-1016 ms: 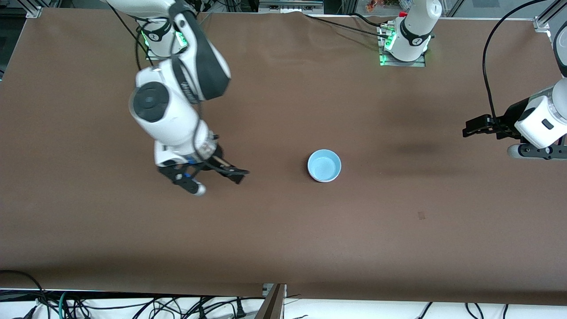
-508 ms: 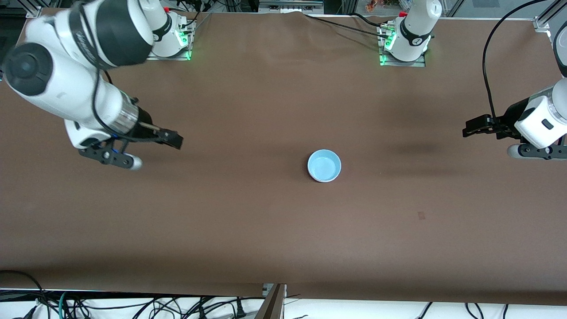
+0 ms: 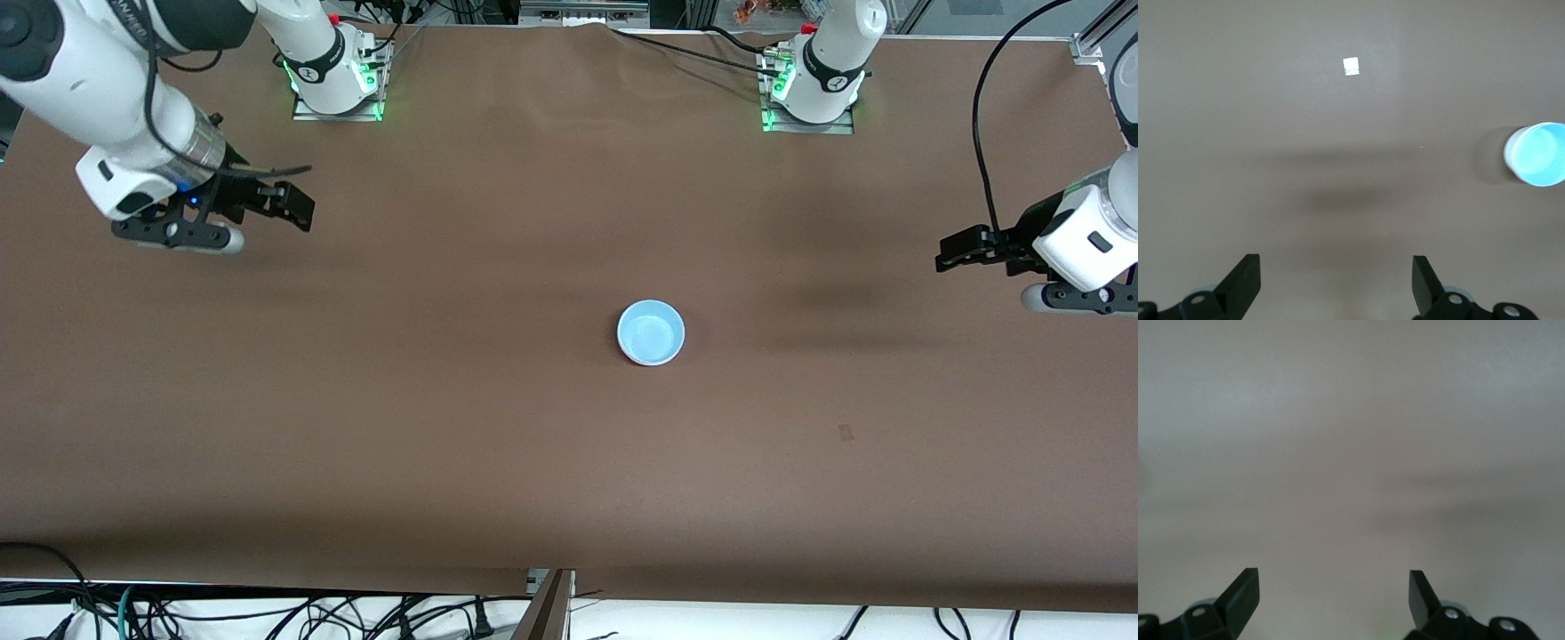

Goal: Stack pink and blue bowls on white bowl

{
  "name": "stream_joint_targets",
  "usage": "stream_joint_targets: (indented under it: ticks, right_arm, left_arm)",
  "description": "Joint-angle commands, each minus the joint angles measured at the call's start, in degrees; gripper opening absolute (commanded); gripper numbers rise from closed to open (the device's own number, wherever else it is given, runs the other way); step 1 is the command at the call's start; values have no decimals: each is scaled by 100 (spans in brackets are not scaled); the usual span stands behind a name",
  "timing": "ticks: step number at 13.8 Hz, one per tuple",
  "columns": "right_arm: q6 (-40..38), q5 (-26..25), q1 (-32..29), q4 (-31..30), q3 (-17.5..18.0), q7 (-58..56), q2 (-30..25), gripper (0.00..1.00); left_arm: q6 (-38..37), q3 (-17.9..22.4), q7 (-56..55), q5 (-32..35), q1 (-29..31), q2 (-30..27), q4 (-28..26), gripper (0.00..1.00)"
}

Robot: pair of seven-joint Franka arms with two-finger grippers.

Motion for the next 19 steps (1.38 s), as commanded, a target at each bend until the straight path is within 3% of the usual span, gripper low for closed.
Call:
stream_joint_targets:
  ticks: [1,3,7,11,14,15,16,19]
  right_arm:
    - [335,-239,46,-807,41,-343,-658,99]
    - [317,-247,46,-658,24,-510,-614,99]
    - [282,-230,37,-438,-20,-546,-491,99]
    - [326,-177,-7,-350,-29,-442,-368,99]
    - [82,-212,-77,430,-108,-467,307,99]
    - [-7,-221,-199,494,-134,-519,248,99]
    - [-95,-169,-601,546,-56,-607,248,99]
    - [-403,-72,-2050,784,1293,-985,292,99]
  left_arm:
    - [127,-52,-400,127,-157,-381,-327,100]
    - [22,-166,-446,73,-157,-731,-370,100]
    - [73,-175,-366,-276,-52,-794,-449,100]
    - [312,-175,-366,-375,27,-1146,-898,100]
    - [127,-219,-401,-129,27,-1146,-863,100]
    - [118,-219,-367,-120,27,-1146,-854,100]
    - [101,-219,-349,-120,27,-1137,-854,100]
    - [30,-219,-349,-120,27,-1093,-828,100]
